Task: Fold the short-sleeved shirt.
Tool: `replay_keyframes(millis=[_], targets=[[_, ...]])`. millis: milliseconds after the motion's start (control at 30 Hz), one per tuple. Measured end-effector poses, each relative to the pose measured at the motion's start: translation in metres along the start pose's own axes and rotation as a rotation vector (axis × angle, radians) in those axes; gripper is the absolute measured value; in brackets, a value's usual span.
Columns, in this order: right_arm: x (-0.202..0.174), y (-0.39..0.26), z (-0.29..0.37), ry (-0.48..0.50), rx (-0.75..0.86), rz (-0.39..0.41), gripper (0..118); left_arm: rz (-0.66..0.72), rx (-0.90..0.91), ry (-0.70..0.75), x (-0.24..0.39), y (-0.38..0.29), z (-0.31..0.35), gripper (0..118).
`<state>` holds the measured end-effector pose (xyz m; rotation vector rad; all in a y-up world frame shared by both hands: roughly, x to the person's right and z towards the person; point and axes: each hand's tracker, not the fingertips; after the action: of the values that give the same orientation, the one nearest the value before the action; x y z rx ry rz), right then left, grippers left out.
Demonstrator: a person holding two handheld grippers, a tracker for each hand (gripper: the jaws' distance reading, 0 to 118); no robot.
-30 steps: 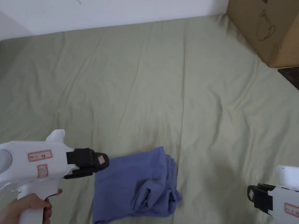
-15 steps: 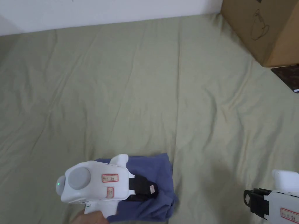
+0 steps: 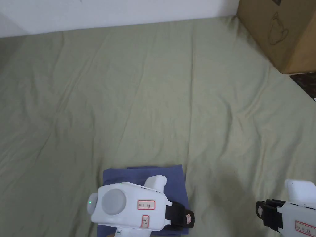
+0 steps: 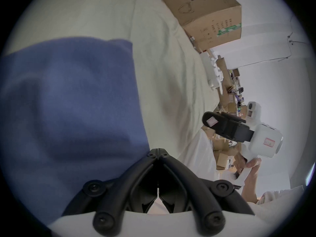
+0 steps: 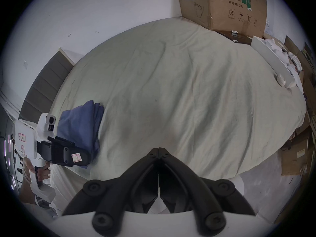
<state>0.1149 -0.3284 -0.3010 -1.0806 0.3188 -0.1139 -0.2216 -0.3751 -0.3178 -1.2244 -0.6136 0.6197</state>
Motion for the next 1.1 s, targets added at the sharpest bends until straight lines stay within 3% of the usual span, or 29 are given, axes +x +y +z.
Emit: replay_keyframes(millis=[167,400,600,700,800,833,867,900,967,1033,1067,1100], targets=[[-0.037,0.016,0.003,0.061,0.021,0.12,0,0.051,0.216,-0.06,-0.009,-0.009,0.088,0],[-0.115,0.042,-0.018,0.216,0.042,0.304,0,0.178,0.42,0.044,-0.066,-0.048,0.195,0],[-0.167,0.041,-0.074,0.273,-0.046,0.415,0,0.288,0.489,0.04,-0.103,-0.09,0.215,0],[-0.173,0.036,-0.108,0.188,-0.1,0.461,0,0.304,0.478,0.027,-0.113,-0.097,0.21,0],[-0.17,0.036,-0.117,0.207,-0.113,0.413,0,0.285,0.423,-0.013,-0.118,-0.095,0.202,0],[-0.169,0.038,-0.116,0.212,-0.108,0.407,0,0.267,0.415,-0.026,-0.124,-0.093,0.198,3],[-0.169,0.039,-0.115,0.212,-0.11,0.404,0,0.258,0.416,-0.041,-0.126,-0.091,0.195,18],[-0.169,0.039,-0.115,0.211,-0.114,0.401,0,0.255,0.41,-0.067,-0.129,-0.087,0.191,18],[-0.169,0.039,-0.117,0.213,-0.119,0.396,0,0.27,0.384,-0.09,-0.132,-0.075,0.181,29],[-0.17,0.038,-0.116,0.211,-0.12,0.39,0,0.274,0.357,-0.117,-0.14,-0.06,0.17,68],[-0.17,0.039,-0.116,0.211,-0.12,0.387,0,0.269,0.352,-0.122,-0.144,-0.054,0.165,79],[-0.17,0.039,-0.116,0.21,-0.12,0.387,0,0.262,0.344,-0.132,-0.152,-0.046,0.159,82]])
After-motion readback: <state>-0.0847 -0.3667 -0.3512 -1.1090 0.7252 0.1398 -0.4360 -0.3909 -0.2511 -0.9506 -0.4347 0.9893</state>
